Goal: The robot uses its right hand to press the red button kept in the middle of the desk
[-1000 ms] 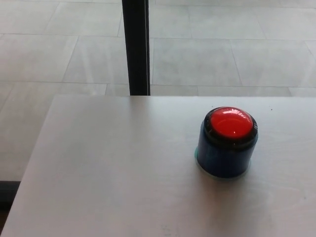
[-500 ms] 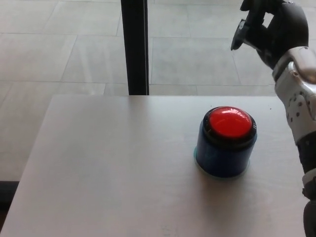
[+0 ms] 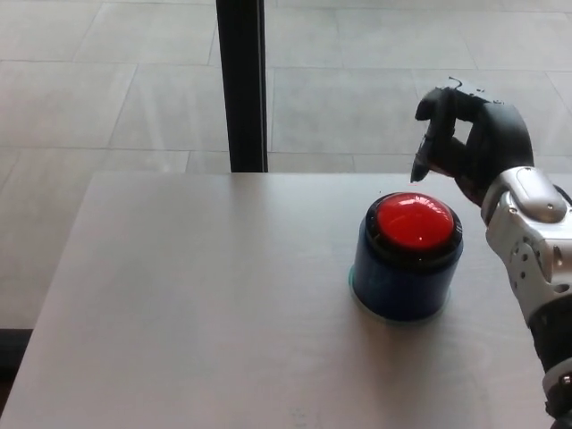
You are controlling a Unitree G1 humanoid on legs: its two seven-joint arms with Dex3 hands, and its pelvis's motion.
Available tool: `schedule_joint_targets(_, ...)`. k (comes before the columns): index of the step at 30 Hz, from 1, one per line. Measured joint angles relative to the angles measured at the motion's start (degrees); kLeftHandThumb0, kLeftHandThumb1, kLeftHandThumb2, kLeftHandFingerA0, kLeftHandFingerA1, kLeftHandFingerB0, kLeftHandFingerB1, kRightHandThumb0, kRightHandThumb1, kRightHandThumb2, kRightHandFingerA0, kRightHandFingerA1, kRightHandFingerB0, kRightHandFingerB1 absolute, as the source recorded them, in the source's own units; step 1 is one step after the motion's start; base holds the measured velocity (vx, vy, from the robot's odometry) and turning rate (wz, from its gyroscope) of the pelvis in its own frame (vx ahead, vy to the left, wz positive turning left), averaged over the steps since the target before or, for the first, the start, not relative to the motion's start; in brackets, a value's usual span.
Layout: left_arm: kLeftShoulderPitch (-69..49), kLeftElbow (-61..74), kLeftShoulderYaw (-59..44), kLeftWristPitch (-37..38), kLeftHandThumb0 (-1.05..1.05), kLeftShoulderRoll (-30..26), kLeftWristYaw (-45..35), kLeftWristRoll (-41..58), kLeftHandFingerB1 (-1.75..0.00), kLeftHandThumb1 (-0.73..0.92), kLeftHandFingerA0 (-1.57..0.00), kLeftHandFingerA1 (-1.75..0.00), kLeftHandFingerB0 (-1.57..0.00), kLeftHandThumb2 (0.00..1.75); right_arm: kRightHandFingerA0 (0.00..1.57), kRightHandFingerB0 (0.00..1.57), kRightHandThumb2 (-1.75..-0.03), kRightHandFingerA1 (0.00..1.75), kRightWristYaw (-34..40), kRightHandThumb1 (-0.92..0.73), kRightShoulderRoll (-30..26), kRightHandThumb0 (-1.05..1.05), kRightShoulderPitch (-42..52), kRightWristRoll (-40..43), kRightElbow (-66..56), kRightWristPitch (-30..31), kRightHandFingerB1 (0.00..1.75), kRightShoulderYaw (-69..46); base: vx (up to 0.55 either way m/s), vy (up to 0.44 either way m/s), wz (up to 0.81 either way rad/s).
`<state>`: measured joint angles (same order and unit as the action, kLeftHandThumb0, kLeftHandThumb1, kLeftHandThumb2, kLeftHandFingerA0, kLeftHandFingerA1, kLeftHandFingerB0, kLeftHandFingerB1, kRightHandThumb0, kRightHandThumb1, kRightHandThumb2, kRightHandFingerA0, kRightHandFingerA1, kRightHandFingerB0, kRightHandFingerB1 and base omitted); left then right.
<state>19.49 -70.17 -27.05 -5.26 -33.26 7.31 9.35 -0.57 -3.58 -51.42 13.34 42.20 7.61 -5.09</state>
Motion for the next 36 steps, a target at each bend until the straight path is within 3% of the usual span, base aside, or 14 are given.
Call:
schedule_joint_targets(1,0.0,0.0,0.0,0.0,-0.49,0.0,0.0,0.1,-0.62,0.71,-0.33,-0.84,0.00,1.27,0.97,0.70,-1.23,1.75,0.0,-0.48,0.1,-0.30,0.2,-0.3,0.4,-0.1,1.69,0.1,0.00,0.000,0.00)
schedule_joint_targets(2,0.0,0.0,0.2,0.0,-0.48,0.0,0.0,0.1,-0.53,0.80,-0.24,-1.11,0.00,1.14,0.95,0.72,-1.21,1.75,0.0,-0.49,0.1,-0.32,0.4,-0.4,0.6,-0.1,1.64,0.1,0.00,0.000,0.00)
schedule_joint_targets(3,0.0,0.0,0.4,0.0,-0.47,0.0,0.0,0.0,-0.61,0.72,-0.39,-0.88,0.00,1.26,0.94,0.72,-1.18,1.75,0.0,-0.50,0.3,-0.32,0.6,-0.6,0.8,-0.1,1.64,0.1,0.00,0.000,0.00)
schedule_joint_targets(7,0.0,-0.1,1.4,0.0,-0.49,0.0,0.0,0.0,-0.62,0.73,-0.36,-0.87,0.00,1.27,0.95,0.72,-1.15,1.75,0.0,-0.54,1.4,-0.33,2.0,-1.2,1.4,-0.4,1.63,0.2,0.00,0.000,0.00)
schedule_joint_targets(12,0.0,-0.1,1.6,0.0,-0.48,0.0,0.3,0.1,-0.74,0.78,-0.55,-1.21,-0.04,1.13,0.97,0.73,-1.11,1.75,-0.1,-0.60,1.4,-0.32,2.3,-2.2,1.5,-1.2,1.62,1.0,0.00,0.000,0.00)
schedule_joint_targets(15,0.0,-0.2,1.6,0.0,-0.50,0.0,0.3,0.1,-0.63,0.73,-0.35,-0.87,0.00,1.27,1.01,0.67,-1.06,1.75,-0.3,-0.60,1.0,-0.34,3.0,-2.9,1.6,-2.1,1.73,1.8,0.00,0.000,0.00)
schedule_joint_targets(20,-0.1,-0.2,1.5,0.0,-0.50,0.0,0.2,0.2,-0.63,0.72,-0.33,-0.85,0.00,1.29,0.98,0.78,-1.05,1.75,-0.6,-0.62,-0.4,-0.32,3.7,-4.6,2.0,-3.5,1.56,3.4,0.00,0.000,0.00)
schedule_joint_targets(21,0.0,-0.1,1.5,0.0,-0.47,0.0,0.2,0.3,-0.46,0.78,-0.37,-1.26,0.00,1.15,0.98,0.78,-1.08,1.75,-0.6,-0.60,-0.7,-0.30,3.8,-4.8,2.0,-3.6,1.55,3.5,0.00,0.000,0.00)
schedule_joint_targets(22,0.0,-0.1,1.4,0.0,-0.47,0.0,0.2,0.3,-0.52,0.77,-0.39,-1.26,0.00,1.14,0.99,0.79,-1.11,1.75,-0.5,-0.59,-0.9,-0.29,4.0,-5.0,2.1,-3.7,1.57,3.6,0.00,0.000,0.00)
schedule_joint_targets(23,0.0,-0.1,1.4,0.0,-0.47,0.0,0.2,0.3,-0.62,0.71,-0.39,-0.89,0.00,1.26,0.99,0.80,-1.10,1.75,-0.5,-0.59,-1.0,-0.29,4.1,-5.0,2.1,-3.8,1.58,3.6,0.00,0.000,0.00)
schedule_joint_targets(27,0.0,-0.2,1.5,0.0,-0.48,0.0,0.3,0.4,-0.51,0.80,-0.34,-1.24,0.00,1.12,0.97,0.76,-1.12,1.75,-0.5,-0.57,-1.6,-0.30,5.3,-5.4,2.9,-5.2,1.60,3.5,0.00,0.000,0.00)
schedule_joint_targets(30,0.0,-0.1,1.3,0.0,-0.49,0.0,0.3,0.5,-0.54,0.80,-0.26,-1.15,0.00,1.12,0.97,0.78,-1.11,1.75,-0.3,-0.56,-1.7,-0.31,5.5,-6.0,3.1,-6.3,1.60,3.8,0.00,0.000,0.00)
schedule_joint_targets(31,0.0,-0.1,1.4,0.0,-0.50,0.0,0.3,0.5,-0.61,0.72,-0.35,-0.85,0.00,1.27,1.00,0.81,-1.11,1.75,-0.2,-0.55,-1.7,-0.32,5.6,-6.1,3.2,-6.5,1.57,3.8,0.00,0.000,0.00)
schedule_joint_targets(36,0.1,-0.2,1.7,0.0,-0.53,-0.1,0.3,0.4,-0.53,0.79,-0.24,-0.91,0.00,1.19,0.99,0.78,-1.06,1.75,0.1,-0.59,-1.5,-0.33,5.5,-6.5,3.8,-7.7,1.60,4.0,0.00,0.000,0.00)
